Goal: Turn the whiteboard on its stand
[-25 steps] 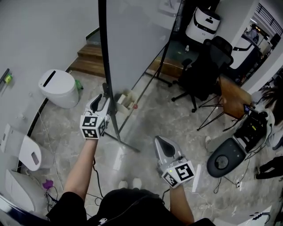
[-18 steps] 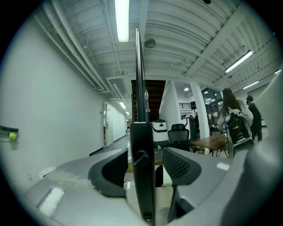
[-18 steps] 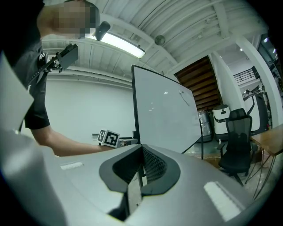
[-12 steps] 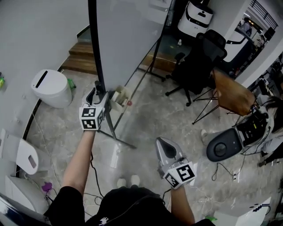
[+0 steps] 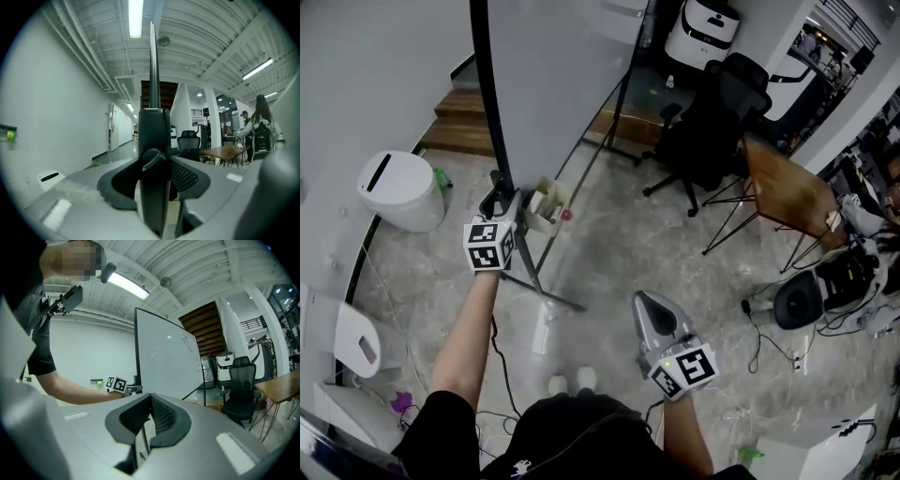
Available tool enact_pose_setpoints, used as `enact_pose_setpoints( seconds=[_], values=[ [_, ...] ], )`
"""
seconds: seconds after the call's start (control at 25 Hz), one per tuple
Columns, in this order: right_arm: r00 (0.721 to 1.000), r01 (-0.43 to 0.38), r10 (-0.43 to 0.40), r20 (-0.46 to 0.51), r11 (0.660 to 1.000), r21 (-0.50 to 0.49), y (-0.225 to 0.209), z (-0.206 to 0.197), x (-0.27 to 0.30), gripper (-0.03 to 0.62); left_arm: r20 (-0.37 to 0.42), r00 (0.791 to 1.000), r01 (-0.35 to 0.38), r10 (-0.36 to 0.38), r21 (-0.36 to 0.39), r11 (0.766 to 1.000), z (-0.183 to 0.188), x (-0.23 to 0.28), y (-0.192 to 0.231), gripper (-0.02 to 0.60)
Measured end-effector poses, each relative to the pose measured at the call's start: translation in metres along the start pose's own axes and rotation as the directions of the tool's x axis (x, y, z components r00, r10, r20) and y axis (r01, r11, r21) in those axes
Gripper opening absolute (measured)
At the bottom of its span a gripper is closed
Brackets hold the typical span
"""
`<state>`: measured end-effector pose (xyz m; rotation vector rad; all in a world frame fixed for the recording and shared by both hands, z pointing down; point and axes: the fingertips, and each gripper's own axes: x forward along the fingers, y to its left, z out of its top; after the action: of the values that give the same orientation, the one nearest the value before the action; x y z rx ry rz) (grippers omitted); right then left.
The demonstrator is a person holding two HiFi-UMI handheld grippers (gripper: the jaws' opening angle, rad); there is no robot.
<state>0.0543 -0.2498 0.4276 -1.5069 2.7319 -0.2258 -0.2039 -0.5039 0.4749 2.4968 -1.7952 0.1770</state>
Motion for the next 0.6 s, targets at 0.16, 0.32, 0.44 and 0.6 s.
enact_pose_setpoints(
  seconds=[0.16, 0.32, 0.44, 0.6],
  values=[
    [1.0, 0.015, -0.015, 0.006, 1.0, 0.005, -0.005, 0.001, -0.005, 0.008, -0.007, 1.0, 0.0, 0.0, -0.011, 1.0, 0.0, 0.001, 0.0, 0.202],
    [1.0, 0.012, -0.012, 0.014, 1.0, 0.005, -0.002, 0.002, -0.012, 0.008, -0.018, 1.0, -0.013, 0.013, -0.027, 1.0, -0.001, -0.002, -0.002, 0.2],
    [1.0, 0.015, -0.015, 0.017, 1.0, 0.008, -0.003, 0.001, -0.015, 0.008, -0.032, 0.999, -0.018, 0.017, -0.031, 0.999, -0.001, -0.002, -0.003, 0.199],
    [1.0, 0.011, -0.011, 0.017, 1.0, 0.013, 0.0, -0.001, -0.019, 0.008, -0.039, 0.999, -0.023, 0.022, -0.034, 0.999, -0.002, -0.007, -0.006, 0.199]
  ],
)
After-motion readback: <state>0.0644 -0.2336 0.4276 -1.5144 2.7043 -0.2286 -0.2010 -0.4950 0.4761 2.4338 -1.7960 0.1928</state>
